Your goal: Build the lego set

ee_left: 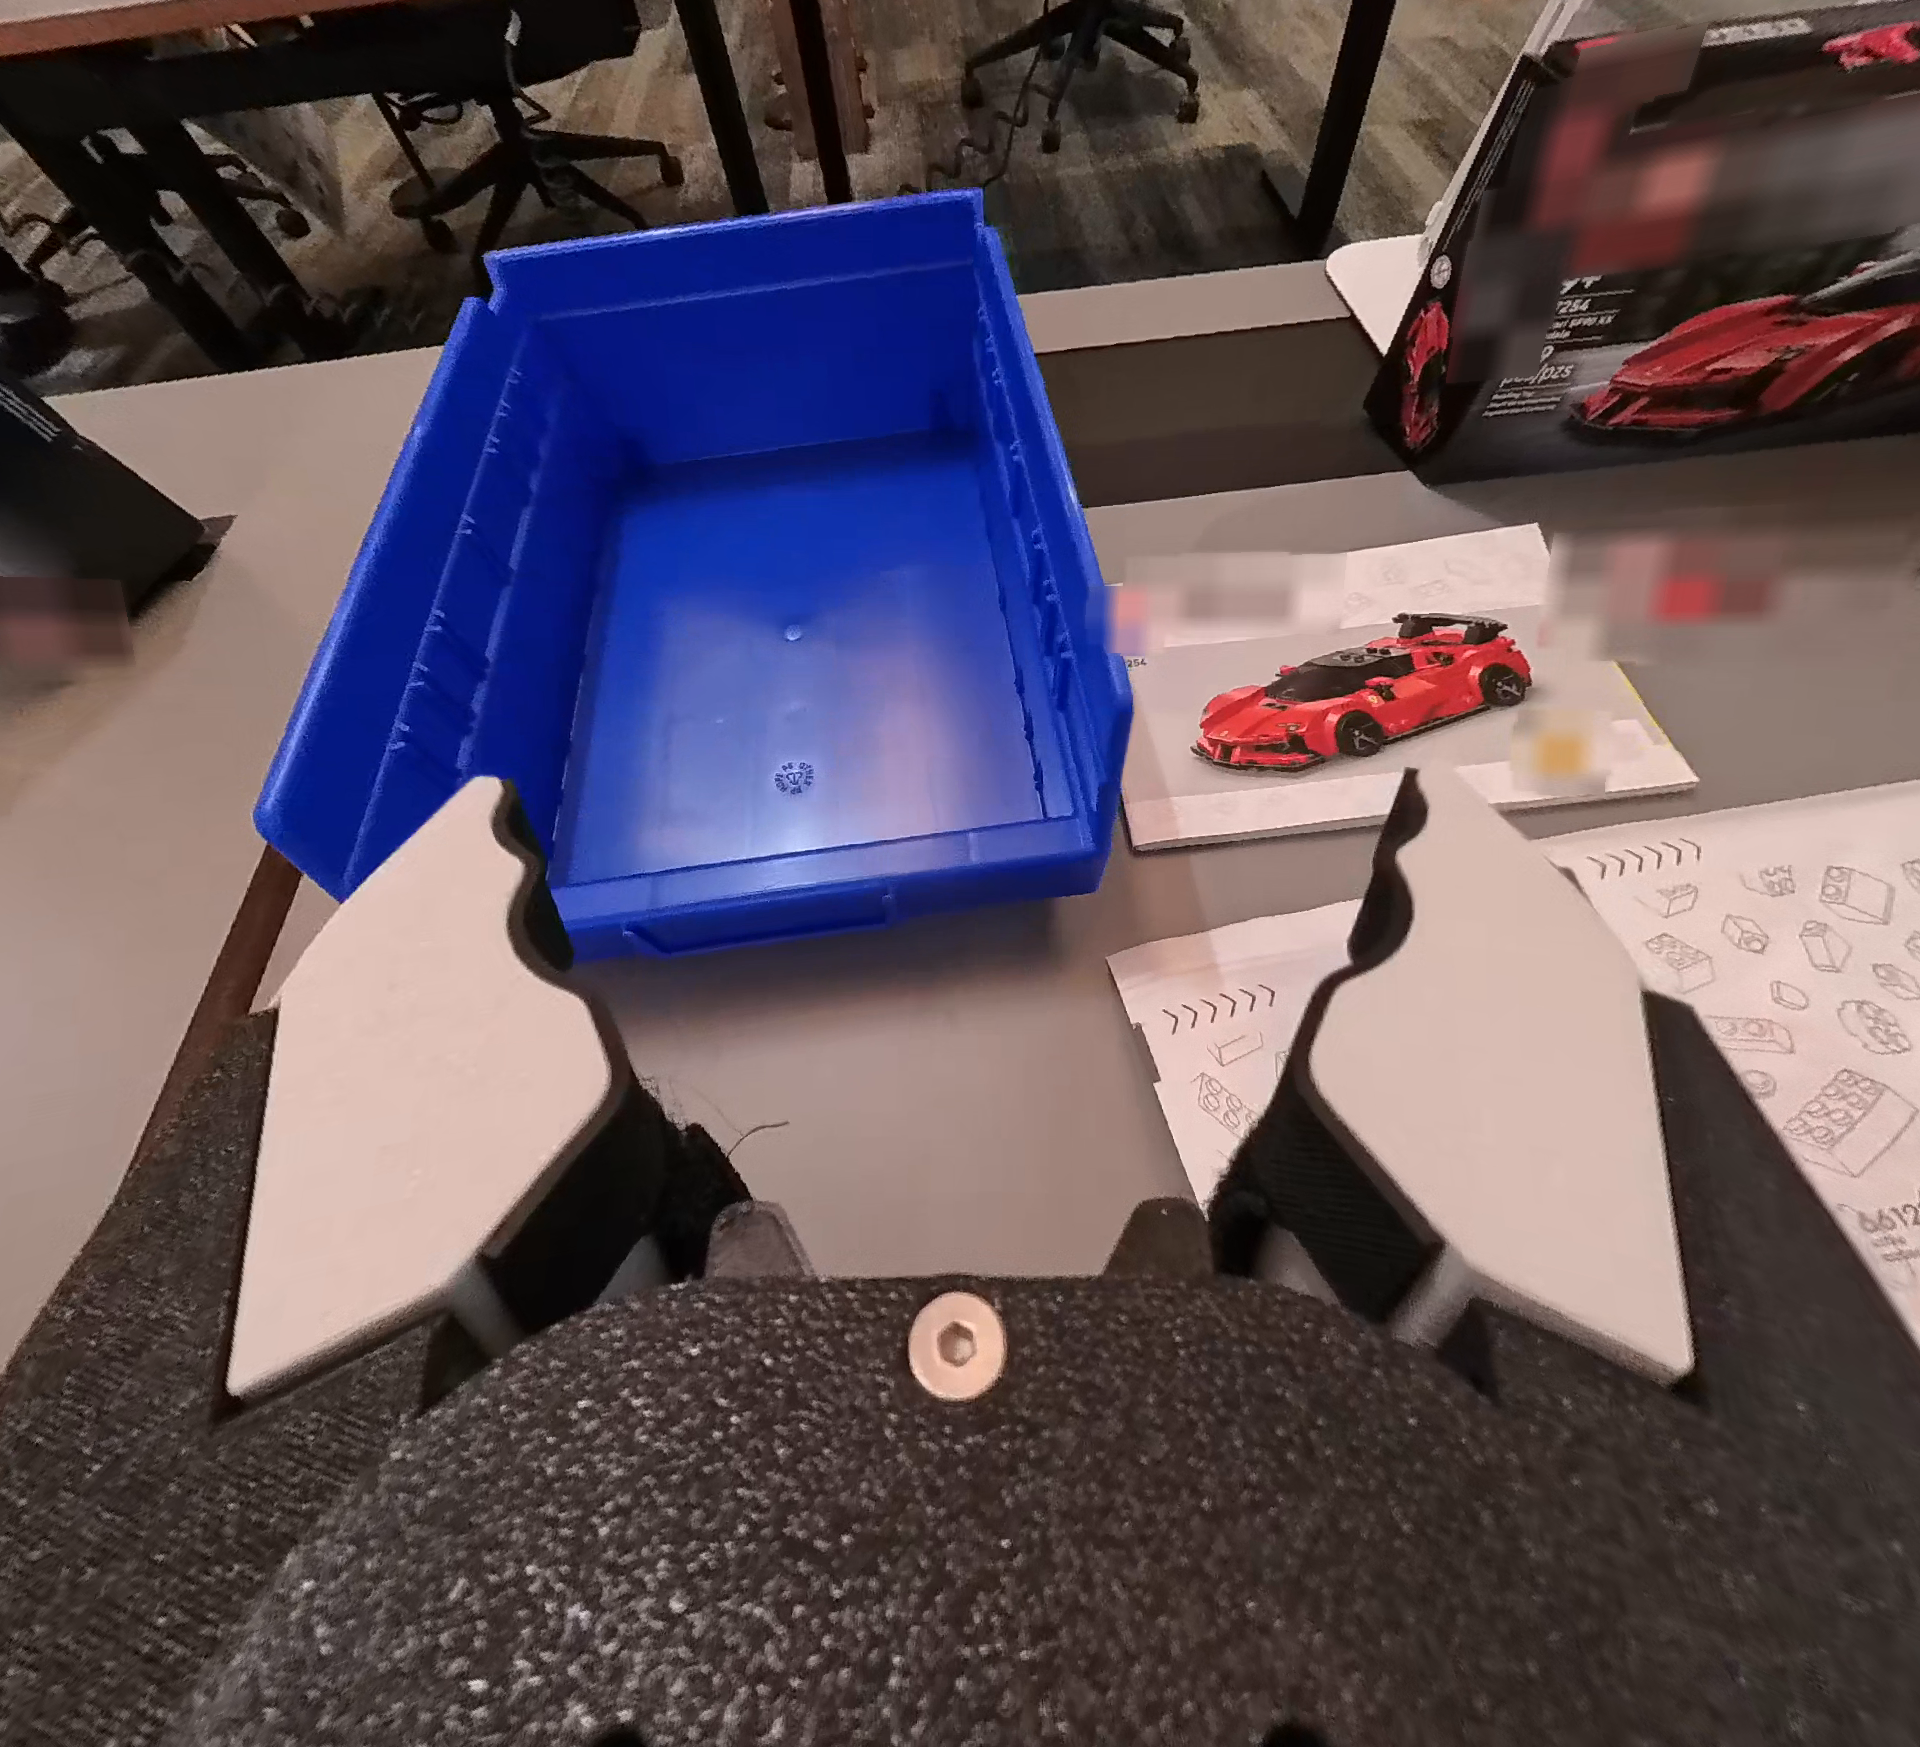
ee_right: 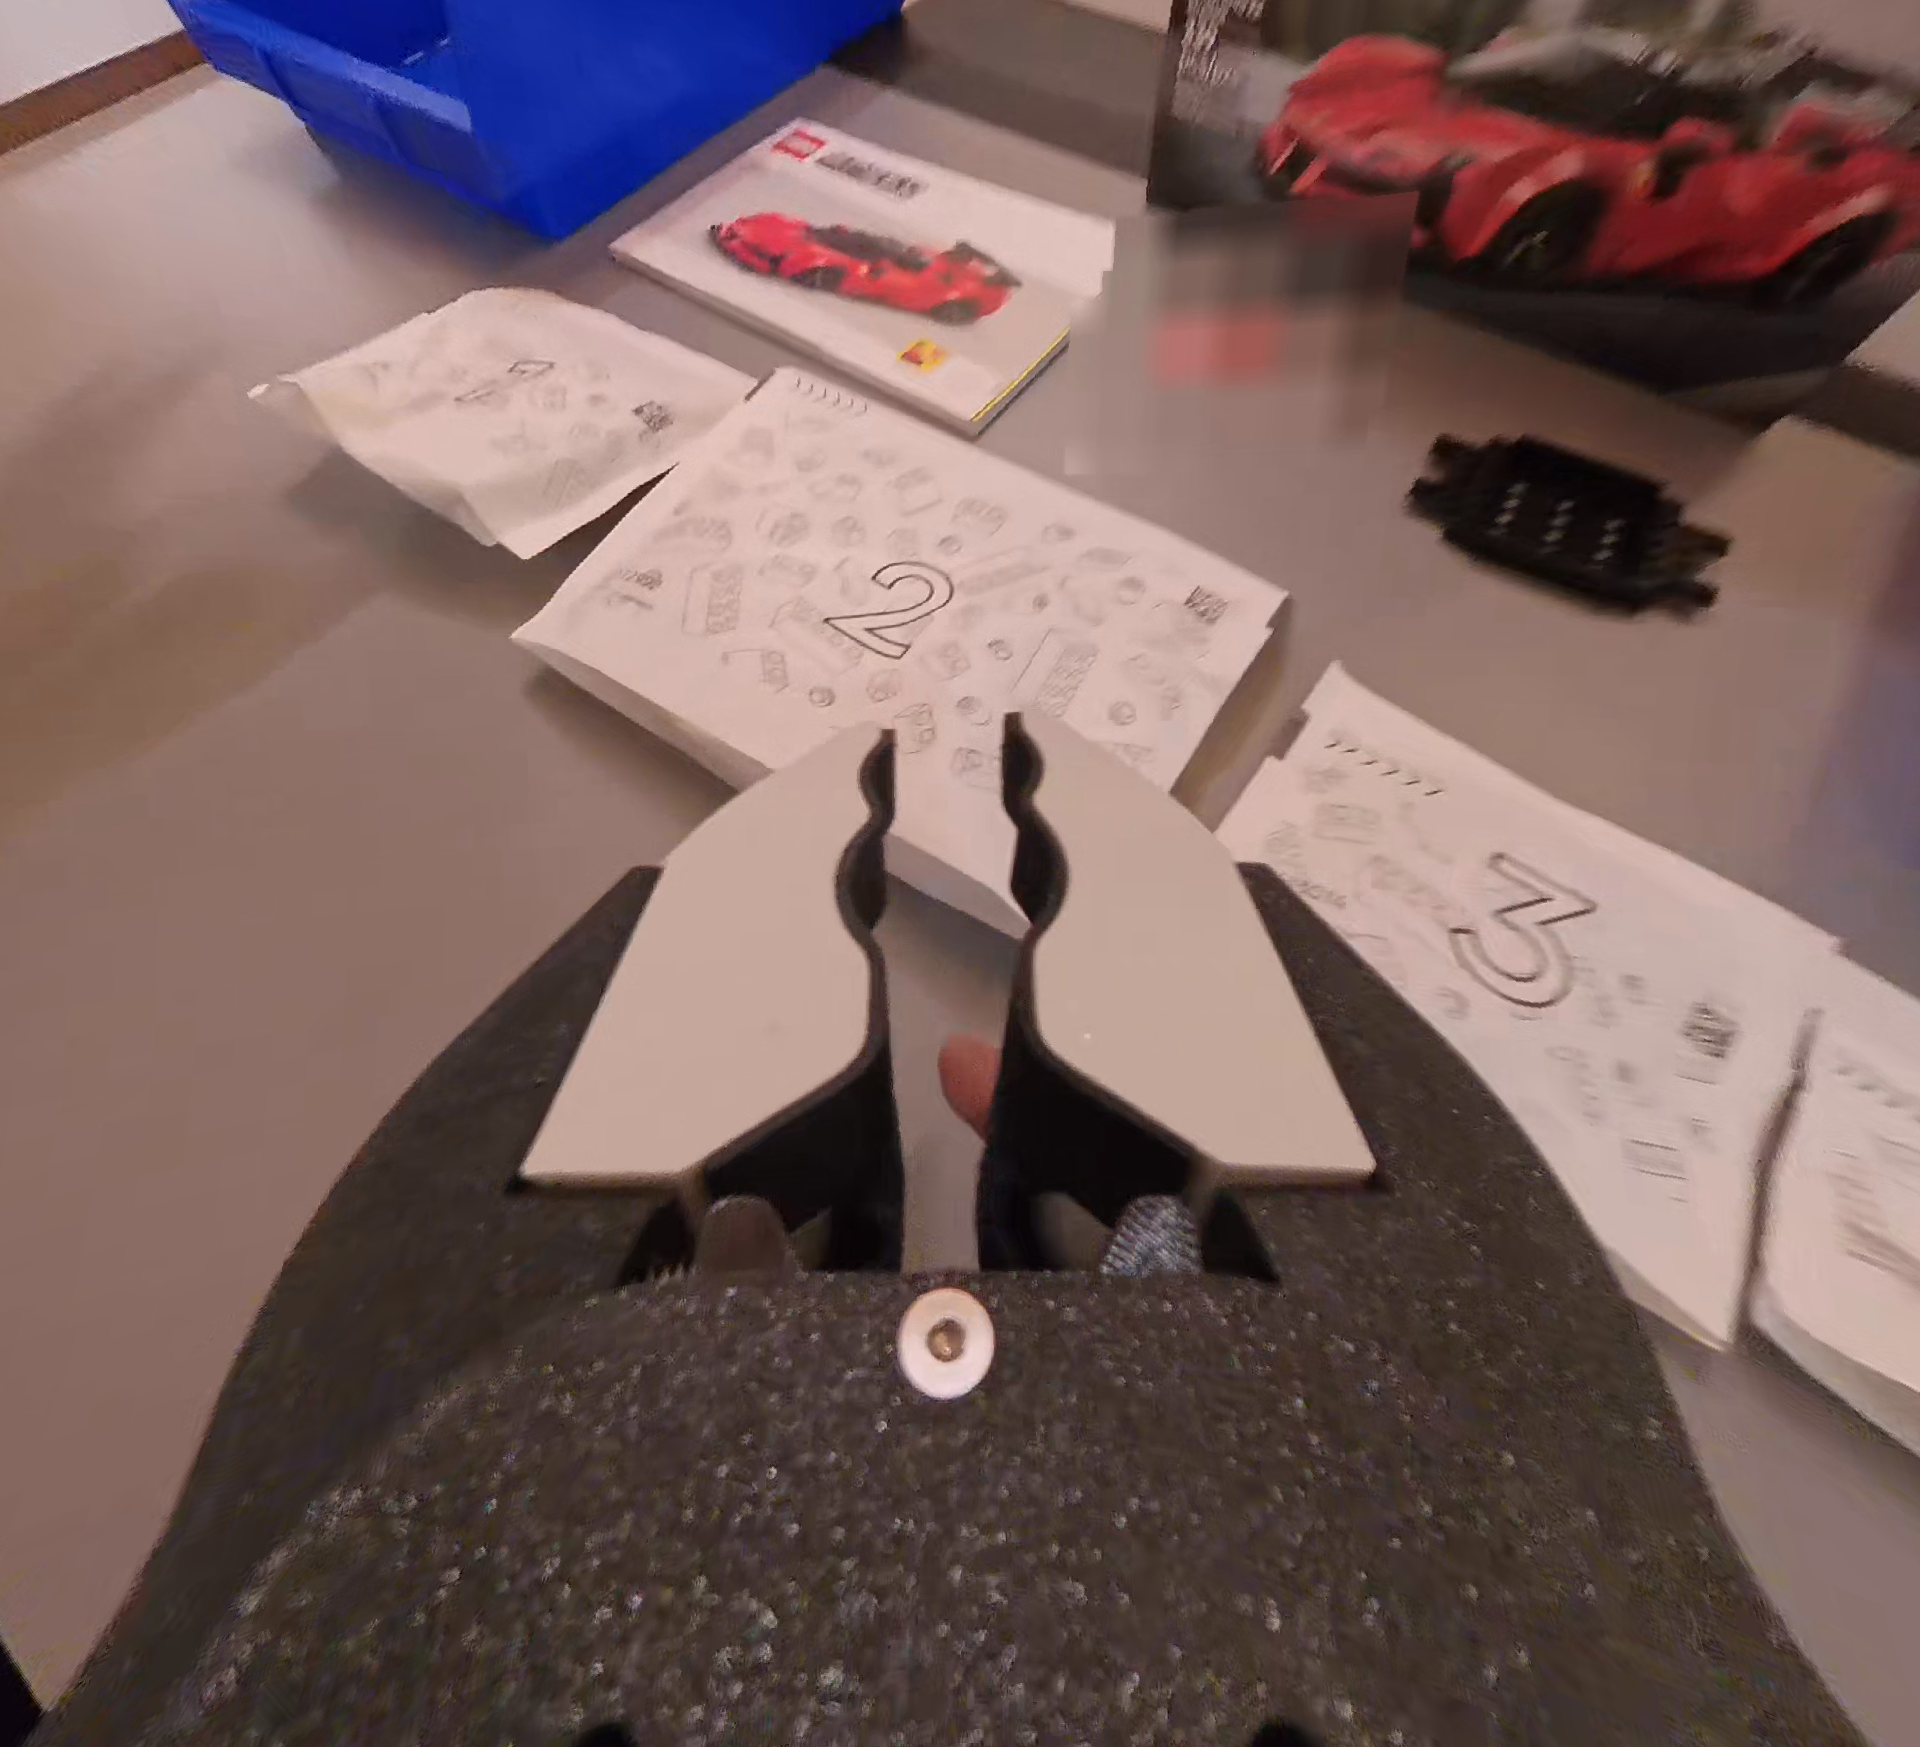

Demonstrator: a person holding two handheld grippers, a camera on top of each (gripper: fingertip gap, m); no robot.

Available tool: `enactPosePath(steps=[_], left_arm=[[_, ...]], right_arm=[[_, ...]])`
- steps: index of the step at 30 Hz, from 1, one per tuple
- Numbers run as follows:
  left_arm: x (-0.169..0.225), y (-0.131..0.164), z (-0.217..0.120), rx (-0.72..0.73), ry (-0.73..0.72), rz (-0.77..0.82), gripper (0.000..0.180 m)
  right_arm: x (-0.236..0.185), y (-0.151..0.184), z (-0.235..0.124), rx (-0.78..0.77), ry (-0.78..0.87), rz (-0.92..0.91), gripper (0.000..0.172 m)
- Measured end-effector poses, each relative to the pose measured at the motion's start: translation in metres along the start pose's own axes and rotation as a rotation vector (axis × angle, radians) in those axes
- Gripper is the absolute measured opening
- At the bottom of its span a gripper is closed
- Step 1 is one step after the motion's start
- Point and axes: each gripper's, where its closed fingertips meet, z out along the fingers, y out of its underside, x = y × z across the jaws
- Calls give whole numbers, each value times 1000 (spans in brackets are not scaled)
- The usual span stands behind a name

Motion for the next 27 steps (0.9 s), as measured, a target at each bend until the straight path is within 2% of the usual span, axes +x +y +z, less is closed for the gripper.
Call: enactPosePath(steps=[2, 4, 9, 14, 16, 20, 23, 26, 27], left_arm=[[2, 2, 0, -3, 0, 6, 146], [4, 3, 1, -5, 7, 8, 146], [5, 1, -1, 3, -1, 9, 145], [7, 5, -2, -5, -3, 12, 146], [9, 4, -5, -2, 1, 10, 146], [15, 0, -13, 18, -1, 4, 146], [20, -3, -22, 26, -5, -5, 146], [31, -1, -31, 11, 11, -17, 146], [34, -1, -34, 19, 10, -16, 146]], right_arm=[[0, 11, 13, -35, 10, 12, 7], [3, 20, 22, -72, 37, 5, 1], [2, 37, 36, -167, 31, 9, 0], [5, 34, 35, -152, 38, 26, 0], [8, 25, 28, -111, 45, 25, 15], [38, 2, 3, -19, 146, 22, 78], [79, -11, -21, 43, 287, 2, 115], [123, -13, -45, 60, 405, 32, 146], [137, -12, -53, 68, 430, 47, 146]])
